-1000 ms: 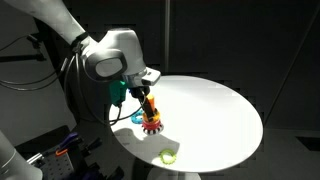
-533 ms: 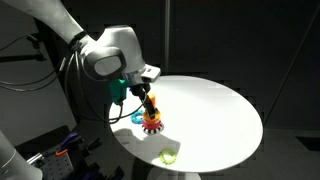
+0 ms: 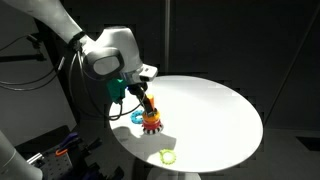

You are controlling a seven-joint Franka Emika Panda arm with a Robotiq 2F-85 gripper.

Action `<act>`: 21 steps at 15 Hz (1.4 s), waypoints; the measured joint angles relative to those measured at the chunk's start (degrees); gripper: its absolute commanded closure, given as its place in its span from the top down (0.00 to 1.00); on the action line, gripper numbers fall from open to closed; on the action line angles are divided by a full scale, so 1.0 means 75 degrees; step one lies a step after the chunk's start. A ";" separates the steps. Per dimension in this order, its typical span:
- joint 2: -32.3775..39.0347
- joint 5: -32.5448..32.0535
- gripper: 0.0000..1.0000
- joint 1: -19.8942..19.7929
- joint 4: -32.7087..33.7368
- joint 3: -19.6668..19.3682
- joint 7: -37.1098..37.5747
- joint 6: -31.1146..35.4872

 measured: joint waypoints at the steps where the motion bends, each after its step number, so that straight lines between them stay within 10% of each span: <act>1: 0.0004 -0.0004 1.00 0.0000 -0.0002 0.0024 0.0000 0.0010; 21: 0.0600 -0.0071 1.00 0.0044 -0.0103 0.0269 -0.0001 0.1199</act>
